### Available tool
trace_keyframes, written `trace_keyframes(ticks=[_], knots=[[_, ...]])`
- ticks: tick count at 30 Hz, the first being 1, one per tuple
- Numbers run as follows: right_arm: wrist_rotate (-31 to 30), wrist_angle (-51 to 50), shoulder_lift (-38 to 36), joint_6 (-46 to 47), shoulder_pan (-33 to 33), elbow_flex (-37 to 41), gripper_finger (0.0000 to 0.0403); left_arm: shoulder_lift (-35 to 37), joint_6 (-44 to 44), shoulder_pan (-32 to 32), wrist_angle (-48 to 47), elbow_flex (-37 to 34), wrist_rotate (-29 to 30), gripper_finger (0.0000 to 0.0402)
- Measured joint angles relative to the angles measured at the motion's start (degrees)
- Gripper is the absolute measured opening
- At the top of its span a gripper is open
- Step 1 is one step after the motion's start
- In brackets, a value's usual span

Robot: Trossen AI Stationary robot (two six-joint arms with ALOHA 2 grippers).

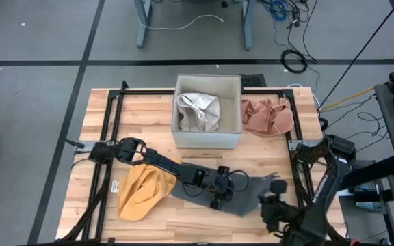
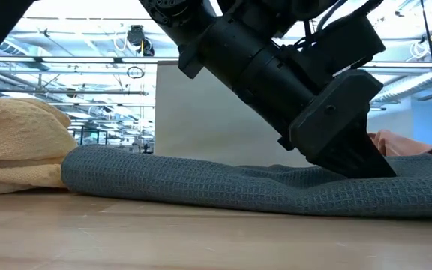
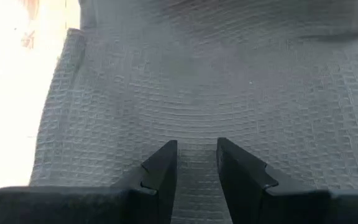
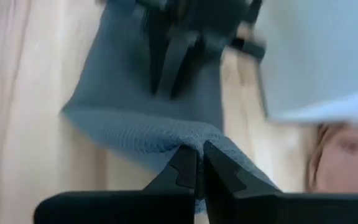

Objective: Fold towel
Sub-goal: Fold the gray towel

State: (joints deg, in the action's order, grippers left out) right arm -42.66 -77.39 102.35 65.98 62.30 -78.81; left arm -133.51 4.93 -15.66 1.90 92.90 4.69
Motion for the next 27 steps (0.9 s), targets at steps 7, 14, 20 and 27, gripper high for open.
trace_keyframes(ticks=[7, 14, 20, 27], knots=[[-10.38, 9.96, -0.02, -15.93, -5.79, 0.00, 0.0000, 0.02, -1.70, -0.48, 2.37, 0.00, -2.89, 0.0119], [-11.56, 16.72, 0.20, -27.17, -8.95, 0.00, 0.0000, 0.07, -1.98, -1.34, 2.33, 0.00, -2.89, 0.0119], [-11.04, 20.20, 2.01, -32.50, -9.52, 0.00, 0.0000, 1.33, -1.81, -2.16, -2.01, 0.00, 1.75, 0.0119], [-11.07, 21.02, 2.91, -33.41, -9.44, 0.00, 0.0000, 9.66, -1.40, -3.70, -18.52, 0.07, 15.37, 0.0119]])
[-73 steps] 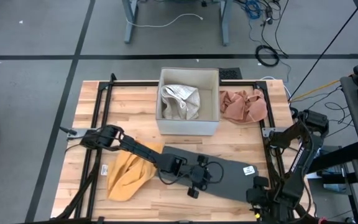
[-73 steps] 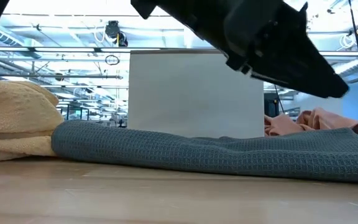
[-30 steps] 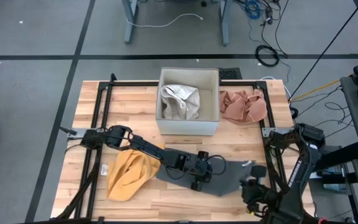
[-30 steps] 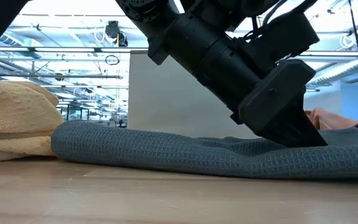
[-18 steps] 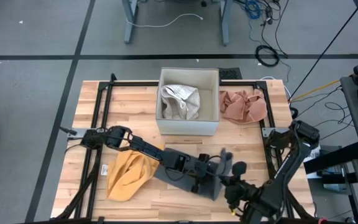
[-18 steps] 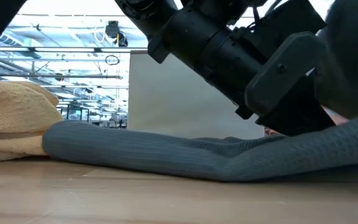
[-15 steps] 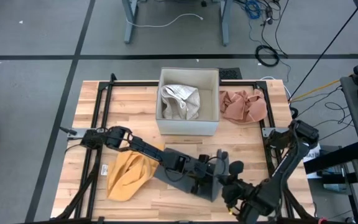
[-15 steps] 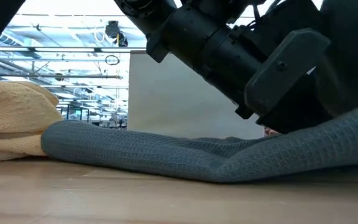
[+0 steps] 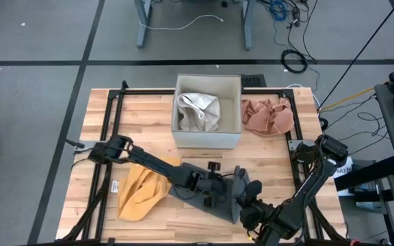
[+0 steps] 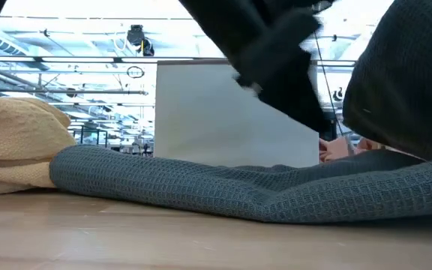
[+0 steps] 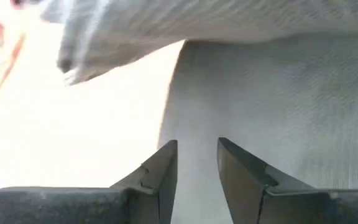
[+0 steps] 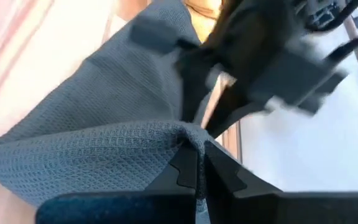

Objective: Fold towel
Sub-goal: Fold the gray towel

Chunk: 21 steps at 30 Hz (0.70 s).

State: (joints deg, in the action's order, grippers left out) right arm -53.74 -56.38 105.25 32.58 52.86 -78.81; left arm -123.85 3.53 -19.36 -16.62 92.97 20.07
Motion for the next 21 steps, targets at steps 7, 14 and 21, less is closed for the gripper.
trace_keyframes(ticks=[7, 14, 21], knots=[[2.00, 8.81, 0.00, -9.98, -0.66, 0.46, 0.0000, 7.07, -4.46, -2.93, -15.29, 0.02, 6.44, 0.0119], [10.72, 23.10, 0.00, -19.73, -3.96, 6.71, 0.0001, 8.61, -10.47, -5.24, -25.40, 0.00, 7.66, 0.0119], [15.78, 39.23, 0.02, -29.07, -6.95, 12.94, 0.0007, 8.53, -12.66, -5.99, -27.06, -0.02, 7.77, 0.0119]])
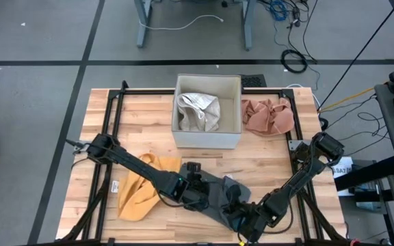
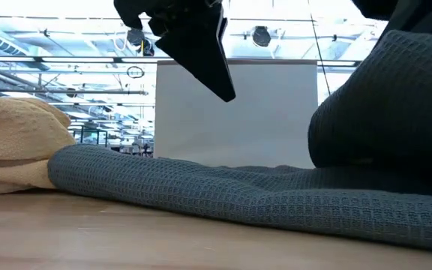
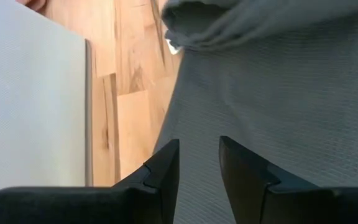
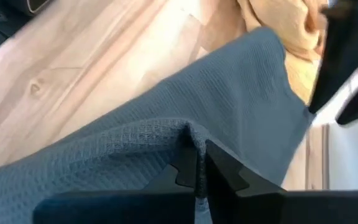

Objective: Fold towel
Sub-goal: Fold the gray towel

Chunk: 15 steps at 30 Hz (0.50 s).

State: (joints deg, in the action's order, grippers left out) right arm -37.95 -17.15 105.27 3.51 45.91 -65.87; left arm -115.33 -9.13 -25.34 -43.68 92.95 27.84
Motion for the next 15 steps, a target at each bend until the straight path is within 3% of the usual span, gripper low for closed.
trace_keyframes(ticks=[8, 15], knots=[[8.07, 9.80, 0.00, -3.33, -2.79, 4.14, 0.0022, 0.00, 0.00, 0.03, 0.02, 0.00, 0.08, 0.0119], [6.53, 13.10, 0.00, -2.85, -4.07, 6.08, 0.0148, 0.00, 0.18, 0.67, 0.86, 0.00, 0.08, 0.0119]])
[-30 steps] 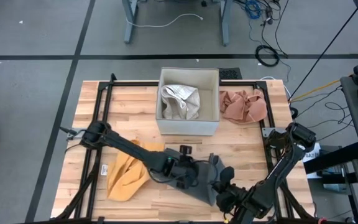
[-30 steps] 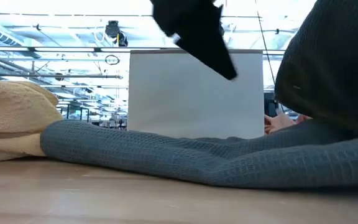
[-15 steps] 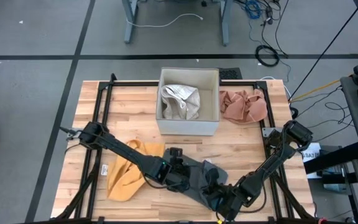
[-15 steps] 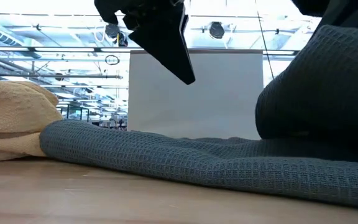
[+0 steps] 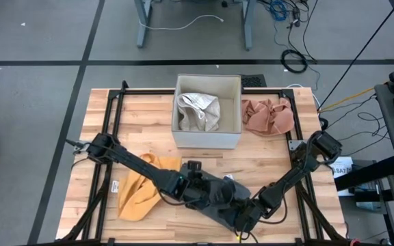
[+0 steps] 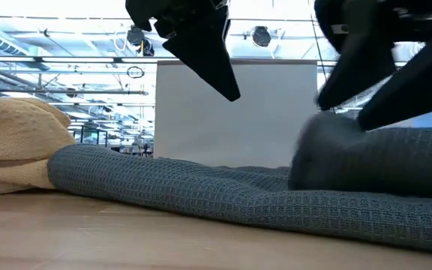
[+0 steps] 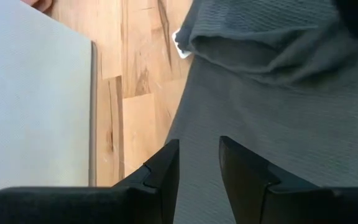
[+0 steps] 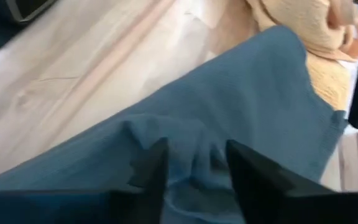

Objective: Fold towel
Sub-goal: Fold the gray towel

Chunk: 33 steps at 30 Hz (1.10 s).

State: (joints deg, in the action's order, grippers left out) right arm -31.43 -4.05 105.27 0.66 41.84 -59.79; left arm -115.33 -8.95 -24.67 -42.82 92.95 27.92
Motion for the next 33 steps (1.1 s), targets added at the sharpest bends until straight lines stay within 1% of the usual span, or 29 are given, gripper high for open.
trace_keyframes(ticks=[3, 5, 7, 9, 12, 14, 17, 20, 23, 26, 30, 33], knots=[[-1.76, 1.19, 0.00, 0.66, -0.34, 0.02, 0.0206, 0.00, 0.00, 0.27, 0.02, 0.00, 0.00, 0.0119], [-3.46, 1.11, 0.00, 1.23, -0.21, 0.00, 0.0233, 0.00, 0.00, 0.27, 0.02, 0.00, -0.02, 0.0119], [-4.68, 0.89, 0.00, 1.87, 0.38, 0.00, 0.0247, 0.00, -0.01, 0.27, 0.02, 0.00, -0.02, 0.0119], [-5.50, 0.11, 0.00, 2.62, 1.01, -0.44, 0.0251, 0.00, -0.04, 0.22, 0.04, 0.00, -0.02, 0.0119], [-7.68, -3.97, 0.00, 5.11, 2.26, -2.75, 0.0245, 0.00, -0.02, 0.22, 0.21, 0.00, -0.02, 0.0119], [-9.67, -8.94, 0.00, 8.08, 3.01, -4.62, 0.0236, 0.00, -0.04, 0.20, 0.89, 0.00, -0.04, 0.0119], [-10.54, -17.09, 0.00, 16.21, 3.44, -6.13, 0.0220, 0.00, -0.03, 0.22, 2.86, 0.00, -0.57, 0.0119], [-9.11, -22.59, 0.00, 25.09, 3.38, -5.94, 0.0205, -0.01, 0.07, 0.12, 6.02, 0.00, -3.06, 0.0119], [-8.67, -22.97, 0.00, 28.91, 3.25, -4.40, 0.0195, -0.68, 1.66, -0.20, 10.05, 0.00, -5.89, 0.0119], [-7.66, -20.71, 0.00, 30.08, 3.05, -3.49, 0.0187, -2.22, 4.43, -0.57, 14.21, 0.00, -10.57, 0.0119], [-4.37, -17.89, 0.00, 29.99, 2.12, -2.46, 0.0177, -5.04, 5.95, -0.93, 18.09, 0.00, -16.36, 0.0119], [-4.24, -15.39, -0.02, 29.37, 1.35, -1.49, 0.0169, -6.64, 6.47, -1.25, 19.61, -0.04, -17.20, 0.0119]])
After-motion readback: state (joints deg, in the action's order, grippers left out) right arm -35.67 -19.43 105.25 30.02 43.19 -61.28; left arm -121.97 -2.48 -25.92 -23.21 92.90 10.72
